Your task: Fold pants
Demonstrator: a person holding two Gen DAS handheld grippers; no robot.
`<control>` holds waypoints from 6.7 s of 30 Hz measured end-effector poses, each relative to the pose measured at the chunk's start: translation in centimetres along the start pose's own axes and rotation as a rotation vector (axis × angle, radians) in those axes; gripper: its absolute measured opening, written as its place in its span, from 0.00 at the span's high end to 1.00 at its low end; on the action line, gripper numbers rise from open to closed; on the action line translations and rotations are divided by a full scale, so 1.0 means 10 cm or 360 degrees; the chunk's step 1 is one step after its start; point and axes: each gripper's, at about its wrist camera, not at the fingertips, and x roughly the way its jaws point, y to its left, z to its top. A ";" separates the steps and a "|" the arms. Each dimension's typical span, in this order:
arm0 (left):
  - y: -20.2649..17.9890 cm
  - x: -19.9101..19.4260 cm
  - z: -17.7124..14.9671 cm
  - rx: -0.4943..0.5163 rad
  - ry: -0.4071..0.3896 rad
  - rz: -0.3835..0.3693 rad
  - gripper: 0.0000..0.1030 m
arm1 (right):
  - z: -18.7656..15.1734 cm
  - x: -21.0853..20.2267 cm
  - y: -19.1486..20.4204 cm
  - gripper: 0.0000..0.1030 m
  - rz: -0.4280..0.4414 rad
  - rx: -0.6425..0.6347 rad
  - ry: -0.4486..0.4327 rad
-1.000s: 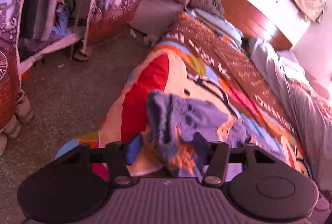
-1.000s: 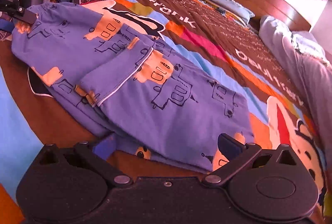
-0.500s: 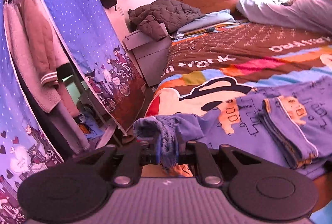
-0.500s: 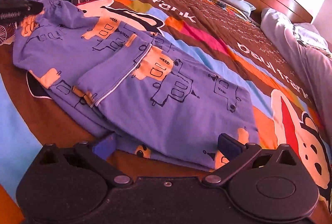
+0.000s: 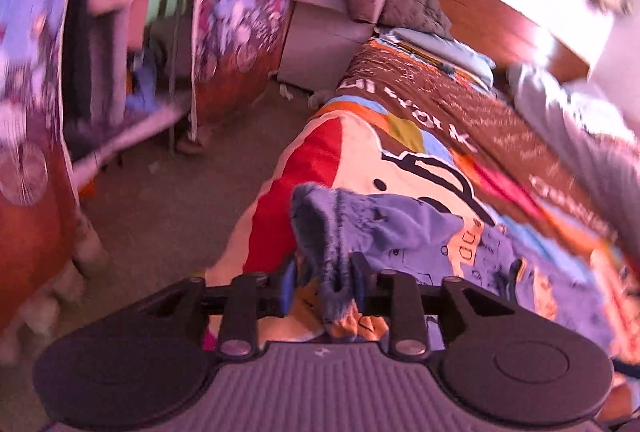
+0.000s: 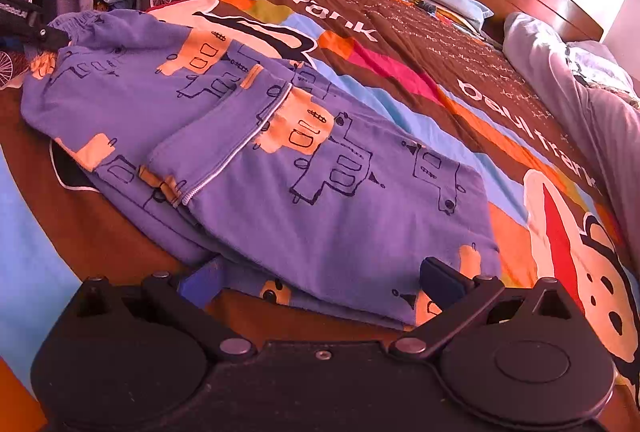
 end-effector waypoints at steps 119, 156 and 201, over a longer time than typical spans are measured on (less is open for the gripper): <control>-2.32 -0.01 -0.64 0.0532 -0.0128 0.0164 0.00 | -0.40 -0.28 -2.00 0.01 0.0199 0.0754 -0.0435; -1.96 0.41 -0.80 0.0495 0.0293 -0.0029 0.00 | -0.52 0.37 -2.07 0.01 0.0568 0.0921 -0.0062; -1.62 0.53 -0.72 0.0058 0.0267 -0.0603 0.07 | -0.27 0.80 -2.04 0.08 0.0960 0.1013 -0.0272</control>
